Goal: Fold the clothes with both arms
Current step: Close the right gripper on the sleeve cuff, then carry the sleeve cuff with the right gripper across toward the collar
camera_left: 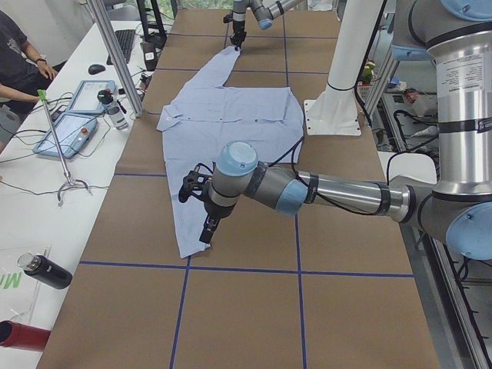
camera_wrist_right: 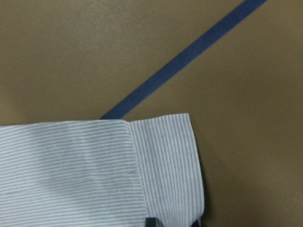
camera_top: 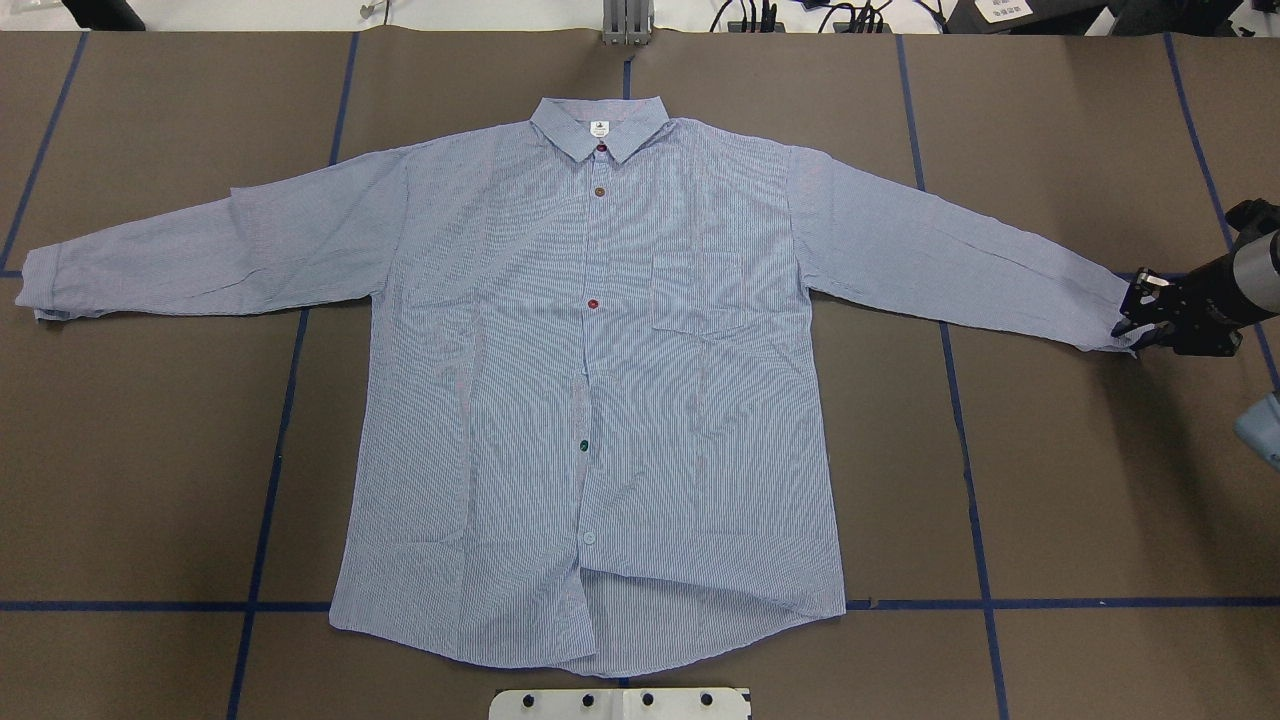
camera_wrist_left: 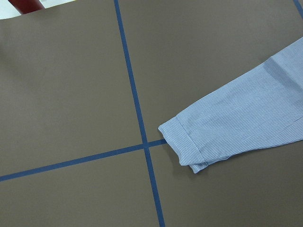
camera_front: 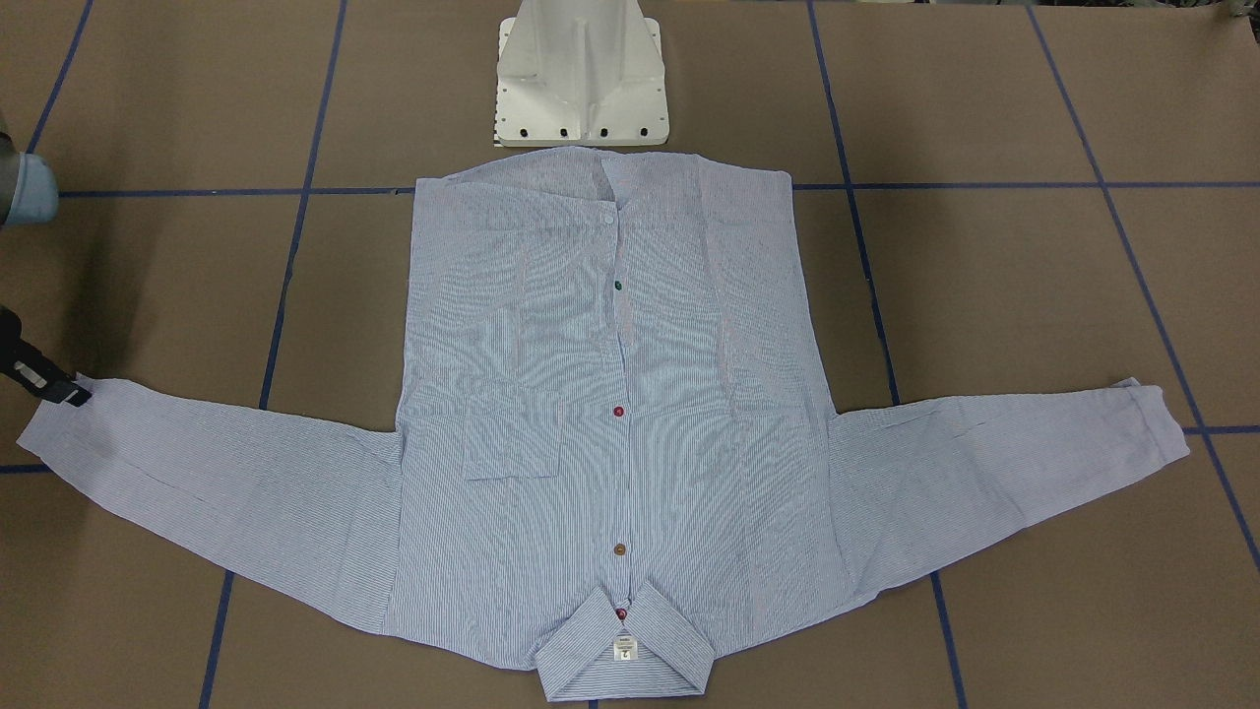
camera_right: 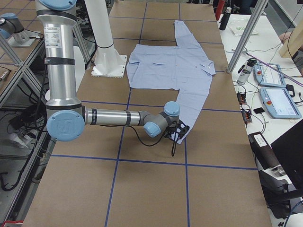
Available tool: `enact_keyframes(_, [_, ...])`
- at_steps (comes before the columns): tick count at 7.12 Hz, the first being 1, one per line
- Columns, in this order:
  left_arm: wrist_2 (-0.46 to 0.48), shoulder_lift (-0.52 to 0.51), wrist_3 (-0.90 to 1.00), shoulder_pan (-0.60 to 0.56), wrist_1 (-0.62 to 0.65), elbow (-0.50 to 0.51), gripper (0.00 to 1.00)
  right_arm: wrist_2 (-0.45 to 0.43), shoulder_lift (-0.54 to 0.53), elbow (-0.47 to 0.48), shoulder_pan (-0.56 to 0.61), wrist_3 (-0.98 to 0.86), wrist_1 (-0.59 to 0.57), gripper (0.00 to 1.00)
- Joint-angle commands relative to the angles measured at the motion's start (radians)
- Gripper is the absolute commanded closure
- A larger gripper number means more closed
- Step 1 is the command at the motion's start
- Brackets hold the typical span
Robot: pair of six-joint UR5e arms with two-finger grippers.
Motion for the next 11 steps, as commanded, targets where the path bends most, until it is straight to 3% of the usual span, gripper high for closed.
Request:
enact_keyframes(1, [0.000, 0.000, -0.001, 0.000, 0.000, -0.007, 0.01, 0.011, -0.007, 0.034, 0.006, -0.001, 0.001, 1.00])
enact_keyframes(4, [0.000, 0.000, -0.003, 0.000, 0.000, -0.012, 0.01, 0.002, -0.003, 0.207, 0.031, 0.001, -0.020, 1.00])
enact_keyframes(7, [0.000, 0.000, -0.004, 0.001, 0.000, -0.014, 0.01, -0.041, 0.432, 0.205, -0.058, -0.001, -0.409, 1.00])
enact_keyframes(9, [0.000, 0.000, -0.006, 0.000, 0.000, -0.020, 0.01, -0.204, 0.598, 0.171, -0.181, 0.003, -0.427, 1.00])
enact_keyframes(11, [0.000, 0.000, -0.006, 0.000, 0.000, -0.020, 0.01, -0.259, 0.765, 0.087, -0.253, 0.018, -0.428, 1.00])
